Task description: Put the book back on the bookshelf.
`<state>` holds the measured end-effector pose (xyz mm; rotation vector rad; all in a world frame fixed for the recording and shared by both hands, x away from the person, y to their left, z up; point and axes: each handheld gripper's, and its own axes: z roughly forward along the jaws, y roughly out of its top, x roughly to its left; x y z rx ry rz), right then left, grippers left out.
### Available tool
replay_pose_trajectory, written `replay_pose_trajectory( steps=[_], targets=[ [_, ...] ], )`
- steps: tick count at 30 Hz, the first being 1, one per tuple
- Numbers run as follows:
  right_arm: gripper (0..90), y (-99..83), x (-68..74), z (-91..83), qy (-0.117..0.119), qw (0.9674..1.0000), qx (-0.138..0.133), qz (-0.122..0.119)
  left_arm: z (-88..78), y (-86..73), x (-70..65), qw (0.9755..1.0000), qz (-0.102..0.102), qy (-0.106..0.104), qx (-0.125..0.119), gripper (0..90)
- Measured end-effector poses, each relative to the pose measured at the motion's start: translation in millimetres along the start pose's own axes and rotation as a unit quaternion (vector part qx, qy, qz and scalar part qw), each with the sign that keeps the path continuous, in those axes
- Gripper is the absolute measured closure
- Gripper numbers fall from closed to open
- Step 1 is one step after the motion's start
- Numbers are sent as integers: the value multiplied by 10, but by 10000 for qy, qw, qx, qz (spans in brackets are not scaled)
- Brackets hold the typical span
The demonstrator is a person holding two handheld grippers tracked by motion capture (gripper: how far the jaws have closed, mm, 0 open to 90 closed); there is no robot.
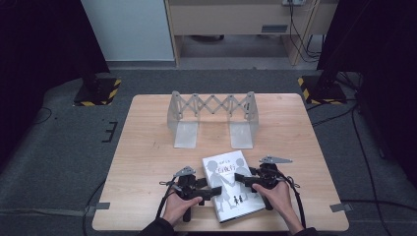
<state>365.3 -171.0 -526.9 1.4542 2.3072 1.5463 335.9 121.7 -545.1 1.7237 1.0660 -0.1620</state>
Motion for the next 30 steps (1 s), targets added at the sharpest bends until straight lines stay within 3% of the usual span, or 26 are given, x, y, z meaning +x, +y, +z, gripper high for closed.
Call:
replay_pose_trajectory(
  steps=[6,9,15,22,30],
  targets=[
    [375,10,-3,-30,-27,9999,-97,38,-5,28,-2,9999,36,19,134,119],
    [404,15,7,-44,-30,9999,-142,-10,-23,42,11,9998,-77,31,176,144],
    [454,34,31,-65,-14,9994,-318,-99,-79,87,-1,9997,-107,108,173,181],
    [484,68,72,-111,69,9972,-708,-231,-182,149,-35,9995,31,137,-277,253],
    [525,134,152,-184,186,9920,-1188,-387,-296,257,-101,9959,264,261,-827,330]
  ],
)
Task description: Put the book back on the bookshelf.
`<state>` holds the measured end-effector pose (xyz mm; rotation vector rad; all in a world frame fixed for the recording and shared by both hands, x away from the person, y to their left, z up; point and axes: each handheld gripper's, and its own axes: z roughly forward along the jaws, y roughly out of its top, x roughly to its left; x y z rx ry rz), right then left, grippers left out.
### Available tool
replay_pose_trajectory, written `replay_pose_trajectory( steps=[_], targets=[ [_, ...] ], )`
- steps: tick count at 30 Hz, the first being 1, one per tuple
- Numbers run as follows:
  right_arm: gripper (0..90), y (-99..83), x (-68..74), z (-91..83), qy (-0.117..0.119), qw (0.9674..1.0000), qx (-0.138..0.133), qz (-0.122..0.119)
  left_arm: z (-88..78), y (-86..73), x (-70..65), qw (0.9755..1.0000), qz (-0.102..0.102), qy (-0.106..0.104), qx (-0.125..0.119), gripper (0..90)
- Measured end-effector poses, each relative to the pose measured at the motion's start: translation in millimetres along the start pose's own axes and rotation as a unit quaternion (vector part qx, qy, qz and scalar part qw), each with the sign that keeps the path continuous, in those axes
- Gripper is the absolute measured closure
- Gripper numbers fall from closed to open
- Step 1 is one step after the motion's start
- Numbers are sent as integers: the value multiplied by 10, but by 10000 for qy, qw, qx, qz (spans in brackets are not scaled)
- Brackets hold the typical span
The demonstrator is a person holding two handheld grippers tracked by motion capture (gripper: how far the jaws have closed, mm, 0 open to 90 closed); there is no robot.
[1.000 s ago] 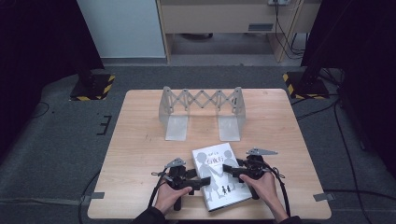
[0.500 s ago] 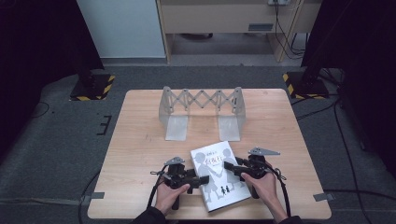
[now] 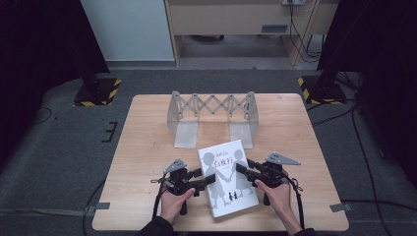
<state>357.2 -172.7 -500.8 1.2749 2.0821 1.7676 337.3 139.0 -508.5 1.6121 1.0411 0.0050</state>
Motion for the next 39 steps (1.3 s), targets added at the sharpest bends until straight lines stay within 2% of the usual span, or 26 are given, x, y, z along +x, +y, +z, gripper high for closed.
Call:
replay_pose_trajectory(
  steps=[5,11,13,18,24,25,30,33,34,36,37,39],
  targets=[
    [535,31,36,-31,52,9998,-115,-123,-36,25,-20,9998,32,-53,-212,358],
    [568,71,62,-72,185,9987,-442,-173,-90,121,-66,9983,247,-50,-532,396],
    [571,87,72,-85,217,9985,-467,-201,-95,120,-68,9980,312,-74,-551,398],
    [571,75,62,-77,245,9983,-483,-222,-85,102,-27,9976,284,-214,-588,397],
    [573,63,57,-64,304,9982,-462,-230,-28,86,-18,9978,300,-351,-474,349],
    [573,61,64,-61,317,9982,-447,-229,-21,80,-23,9979,346,-314,-454,340],
    [574,52,57,-47,332,9984,-410,-206,38,73,-15,9979,289,-364,-446,316],
    [573,46,61,-31,450,9981,-374,-182,108,70,-29,9973,171,-527,-487,307],
    [576,43,75,-23,513,9979,-345,-183,132,65,-46,9971,237,-560,-465,318],
    [581,46,114,-12,470,9981,-285,-283,119,53,-36,9957,108,-713,-579,363],
    [584,51,102,-15,510,9980,-283,-245,112,53,-37,9957,49,-725,-576,381],
    [584,47,96,-10,514,9981,-273,-196,107,50,-43,9959,52,-695,-580,392]
  ],
)
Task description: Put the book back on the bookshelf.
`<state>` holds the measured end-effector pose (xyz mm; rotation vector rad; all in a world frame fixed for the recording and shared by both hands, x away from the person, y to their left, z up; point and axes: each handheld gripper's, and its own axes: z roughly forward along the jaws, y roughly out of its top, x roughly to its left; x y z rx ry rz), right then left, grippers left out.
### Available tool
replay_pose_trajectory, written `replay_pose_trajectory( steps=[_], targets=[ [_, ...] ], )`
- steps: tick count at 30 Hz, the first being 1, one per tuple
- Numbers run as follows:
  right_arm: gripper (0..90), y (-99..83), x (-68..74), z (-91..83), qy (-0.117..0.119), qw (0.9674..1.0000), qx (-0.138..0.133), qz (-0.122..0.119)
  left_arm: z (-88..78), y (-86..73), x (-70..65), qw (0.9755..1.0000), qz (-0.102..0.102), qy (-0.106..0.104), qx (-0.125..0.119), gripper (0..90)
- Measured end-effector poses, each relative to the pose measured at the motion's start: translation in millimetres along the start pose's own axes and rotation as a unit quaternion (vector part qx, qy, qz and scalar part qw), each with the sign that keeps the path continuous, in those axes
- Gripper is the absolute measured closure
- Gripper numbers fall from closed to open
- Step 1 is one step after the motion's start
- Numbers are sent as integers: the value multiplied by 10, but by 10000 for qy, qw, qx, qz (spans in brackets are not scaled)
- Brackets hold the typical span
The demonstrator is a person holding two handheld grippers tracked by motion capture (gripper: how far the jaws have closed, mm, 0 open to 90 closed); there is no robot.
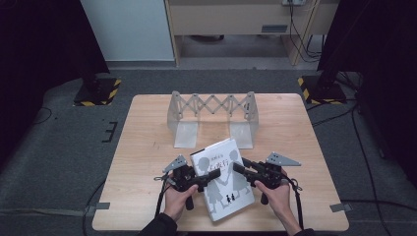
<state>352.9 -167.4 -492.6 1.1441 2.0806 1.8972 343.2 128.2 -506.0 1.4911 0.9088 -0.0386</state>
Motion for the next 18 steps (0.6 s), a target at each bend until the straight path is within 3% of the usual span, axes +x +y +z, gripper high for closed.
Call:
replay_pose_trajectory(
  steps=[8,10,12,15,17,18],
  targets=[
    [546,10,-34,-15,-72,9999,35,82,-18,29,-51,9999,-147,41,16,447],
    [480,43,-96,-115,-210,9997,-83,130,-29,42,-60,9997,-222,48,41,458],
    [444,65,-167,-206,-372,9991,-155,148,-57,83,-73,9993,-357,-6,75,473],
    [384,76,-293,-337,-749,9970,-120,140,-80,132,-106,9994,-344,-53,64,495],
    [351,66,-360,-400,-1106,9938,46,60,-98,167,-137,9995,-312,-67,63,506],
    [338,54,-402,-440,-1353,9907,137,30,-102,179,-149,9995,-304,-67,66,510]
  ],
)
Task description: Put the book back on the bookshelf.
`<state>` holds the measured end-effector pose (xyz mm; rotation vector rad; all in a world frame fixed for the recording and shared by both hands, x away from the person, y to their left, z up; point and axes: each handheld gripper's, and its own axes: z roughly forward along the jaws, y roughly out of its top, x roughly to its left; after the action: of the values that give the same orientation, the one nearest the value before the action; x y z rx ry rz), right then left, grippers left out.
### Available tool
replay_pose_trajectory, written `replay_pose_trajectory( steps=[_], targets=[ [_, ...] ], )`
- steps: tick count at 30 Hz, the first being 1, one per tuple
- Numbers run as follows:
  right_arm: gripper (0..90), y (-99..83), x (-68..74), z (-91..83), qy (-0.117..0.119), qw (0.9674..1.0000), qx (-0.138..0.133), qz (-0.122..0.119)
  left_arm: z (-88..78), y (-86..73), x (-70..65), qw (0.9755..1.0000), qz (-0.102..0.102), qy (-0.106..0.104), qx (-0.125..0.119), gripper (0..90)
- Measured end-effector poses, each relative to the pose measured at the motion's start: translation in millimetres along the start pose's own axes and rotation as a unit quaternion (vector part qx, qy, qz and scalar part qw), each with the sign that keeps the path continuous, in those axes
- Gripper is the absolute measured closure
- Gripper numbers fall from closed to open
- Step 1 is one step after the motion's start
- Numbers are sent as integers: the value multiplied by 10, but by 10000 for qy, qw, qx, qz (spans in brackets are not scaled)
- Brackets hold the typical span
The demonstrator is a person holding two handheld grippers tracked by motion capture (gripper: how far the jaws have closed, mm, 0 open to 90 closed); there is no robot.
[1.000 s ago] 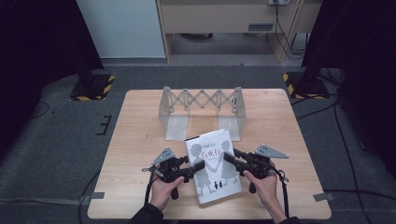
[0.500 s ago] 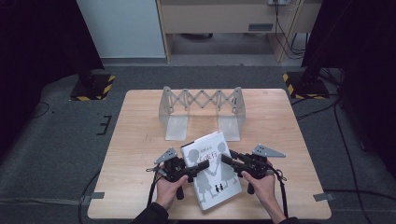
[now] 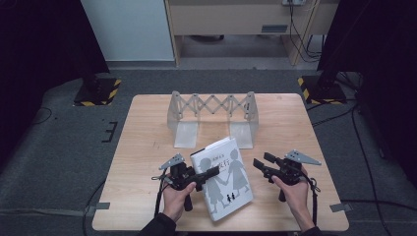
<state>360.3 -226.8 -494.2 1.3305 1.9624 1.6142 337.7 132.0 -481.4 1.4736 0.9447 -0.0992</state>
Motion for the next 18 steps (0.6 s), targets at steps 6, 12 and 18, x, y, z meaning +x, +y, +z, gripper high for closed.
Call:
replay_pose_trajectory(
  steps=[6,12,18],
  targets=[
    [260,-48,-197,-68,-574,9971,489,-115,-38,75,-49,10000,24,91,14,521],
    [251,-119,-313,-85,-1075,9885,998,-354,-106,245,-105,9993,206,299,-1,525],
    [238,-171,-381,-78,-1429,9785,1383,-550,-156,373,-176,9968,531,597,75,524]
  ],
)
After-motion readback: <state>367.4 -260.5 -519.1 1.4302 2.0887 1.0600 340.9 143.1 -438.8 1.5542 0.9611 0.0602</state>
